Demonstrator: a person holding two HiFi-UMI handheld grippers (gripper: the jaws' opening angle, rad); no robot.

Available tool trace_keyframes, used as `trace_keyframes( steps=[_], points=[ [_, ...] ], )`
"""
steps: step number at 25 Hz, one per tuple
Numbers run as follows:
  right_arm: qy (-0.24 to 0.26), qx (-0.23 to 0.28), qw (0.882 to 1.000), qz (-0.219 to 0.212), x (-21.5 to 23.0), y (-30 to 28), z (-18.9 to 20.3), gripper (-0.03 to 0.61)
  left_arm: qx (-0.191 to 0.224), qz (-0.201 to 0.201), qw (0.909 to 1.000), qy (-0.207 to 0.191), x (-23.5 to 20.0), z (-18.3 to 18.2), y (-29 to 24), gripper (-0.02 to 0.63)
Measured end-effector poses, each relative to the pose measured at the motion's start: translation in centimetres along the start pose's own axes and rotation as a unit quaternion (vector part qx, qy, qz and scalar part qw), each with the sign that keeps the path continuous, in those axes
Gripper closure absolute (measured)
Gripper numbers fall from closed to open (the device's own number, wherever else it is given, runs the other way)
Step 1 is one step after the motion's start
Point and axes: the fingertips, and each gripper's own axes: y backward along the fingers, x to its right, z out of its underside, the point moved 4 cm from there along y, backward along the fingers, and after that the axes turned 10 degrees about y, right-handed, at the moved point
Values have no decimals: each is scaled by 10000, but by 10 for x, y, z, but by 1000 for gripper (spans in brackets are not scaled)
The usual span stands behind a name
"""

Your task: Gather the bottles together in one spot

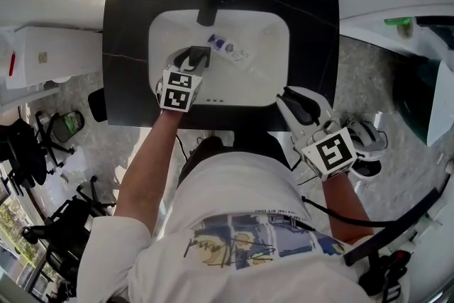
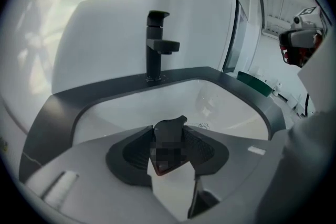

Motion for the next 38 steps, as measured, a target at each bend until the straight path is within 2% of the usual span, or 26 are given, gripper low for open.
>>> trace_keyframes(
  steps=[8, 13, 26, 34, 38],
  points=[
    [53, 104, 9999, -71, 14, -7, -3, 502, 354, -27, 9993, 70, -11, -50, 21, 437],
    [70, 145, 9999, -48, 10, -9, -7, 502, 588, 103, 9981, 179, -22, -86, 43, 437],
    [-12, 124, 9999, 91, 21, -11, 0, 502, 967, -13, 9952, 157, -63, -158, 28, 437],
    [-145, 44, 9997, 200, 16, 0, 6, 502, 980, -90, 9951, -97, -79, -182, 12, 437],
    [-198, -8, 9995, 253, 29, 7, 6, 502, 895, -111, 9958, -126, -82, -197, -3, 437]
  ],
)
